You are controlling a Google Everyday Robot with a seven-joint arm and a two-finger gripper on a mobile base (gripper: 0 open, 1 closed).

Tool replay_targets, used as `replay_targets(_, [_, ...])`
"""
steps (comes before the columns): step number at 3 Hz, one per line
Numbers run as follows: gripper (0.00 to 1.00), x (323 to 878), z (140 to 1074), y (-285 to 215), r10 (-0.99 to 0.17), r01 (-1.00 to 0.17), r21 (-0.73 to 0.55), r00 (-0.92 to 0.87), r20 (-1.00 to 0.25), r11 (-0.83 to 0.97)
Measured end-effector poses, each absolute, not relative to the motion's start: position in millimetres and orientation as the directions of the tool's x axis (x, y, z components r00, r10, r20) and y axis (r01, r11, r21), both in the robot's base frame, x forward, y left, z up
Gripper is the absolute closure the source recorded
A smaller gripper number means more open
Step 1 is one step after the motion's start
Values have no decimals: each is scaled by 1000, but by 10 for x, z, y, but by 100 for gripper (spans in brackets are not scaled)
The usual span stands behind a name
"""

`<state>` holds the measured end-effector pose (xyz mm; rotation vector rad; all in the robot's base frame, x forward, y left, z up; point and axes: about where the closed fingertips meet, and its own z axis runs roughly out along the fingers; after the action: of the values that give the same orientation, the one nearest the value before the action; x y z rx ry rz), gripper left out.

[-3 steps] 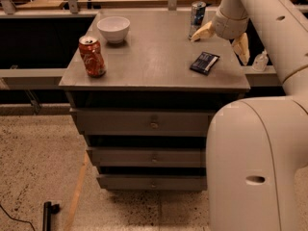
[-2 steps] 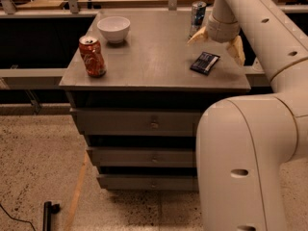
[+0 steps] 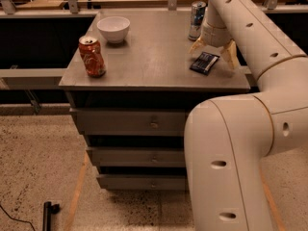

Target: Move rxbar blueberry near white bowl

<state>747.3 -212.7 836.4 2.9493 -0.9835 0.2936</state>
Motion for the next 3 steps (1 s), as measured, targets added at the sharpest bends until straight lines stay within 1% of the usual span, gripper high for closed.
replay_targets(1, [49,7504,8300,-2067,-577,-582,-25,798,176,-813])
replay_targets(2, [71,7505,8321,-2052,-573,-578,-26,801,174,-815])
replay_targets(3, [74,7502,8334,-2055,-574,-579,-26,800,174,-815])
